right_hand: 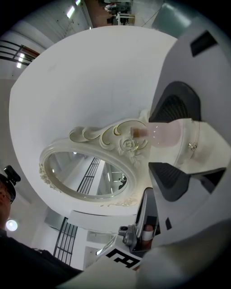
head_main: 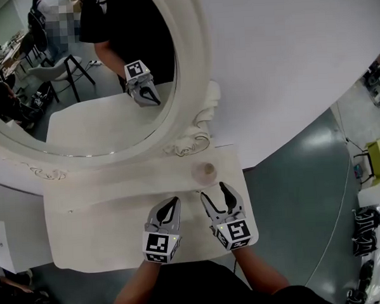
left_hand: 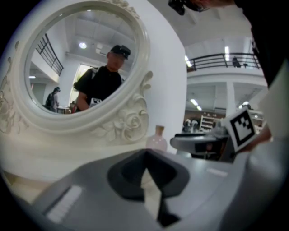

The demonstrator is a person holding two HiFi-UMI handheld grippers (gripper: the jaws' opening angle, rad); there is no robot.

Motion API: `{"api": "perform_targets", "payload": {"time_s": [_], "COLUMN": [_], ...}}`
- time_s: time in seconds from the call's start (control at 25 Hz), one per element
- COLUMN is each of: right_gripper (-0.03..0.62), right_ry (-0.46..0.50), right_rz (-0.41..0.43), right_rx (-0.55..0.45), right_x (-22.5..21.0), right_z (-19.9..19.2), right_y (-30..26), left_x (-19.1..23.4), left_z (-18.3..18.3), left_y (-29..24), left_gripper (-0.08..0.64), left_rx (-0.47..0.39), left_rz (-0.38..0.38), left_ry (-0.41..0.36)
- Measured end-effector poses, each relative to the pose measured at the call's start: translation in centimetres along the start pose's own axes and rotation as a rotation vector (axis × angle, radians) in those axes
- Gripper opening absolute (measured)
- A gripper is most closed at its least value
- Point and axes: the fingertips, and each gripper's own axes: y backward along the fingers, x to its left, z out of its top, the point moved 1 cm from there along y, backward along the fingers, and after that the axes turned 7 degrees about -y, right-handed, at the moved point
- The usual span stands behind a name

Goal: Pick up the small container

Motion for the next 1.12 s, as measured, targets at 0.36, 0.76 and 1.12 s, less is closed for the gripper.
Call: {"api": "perform_targets", "payload": {"time_s": [0.36,0.76,1.12], "right_gripper": [0.37,0.373,0.371], "right_ry": [-0.029,0.043,0.078], "right_rz": [-0.097,-0.14,-0.133], "right_rx": [0.064,0.173,0.214], "right_x": [-2.7,-3.2,-3.3], "right_z": [-1.5,-3.2,-3.4], "right_y": [-5.5,-8.6,-8.7], "left_x": [1.7,1.3,3.3], "left_z": [-1.3,-2.7,-2.5], "left_y": [0.1,0.4,-0.1], "left_gripper": [0.008,0.006,0.008], "left_rx": [0.025,0.045,0.042], "left_rz": [0.018,-0.002,0.033], "left_ry": [0.035,0.061,0.079]}}
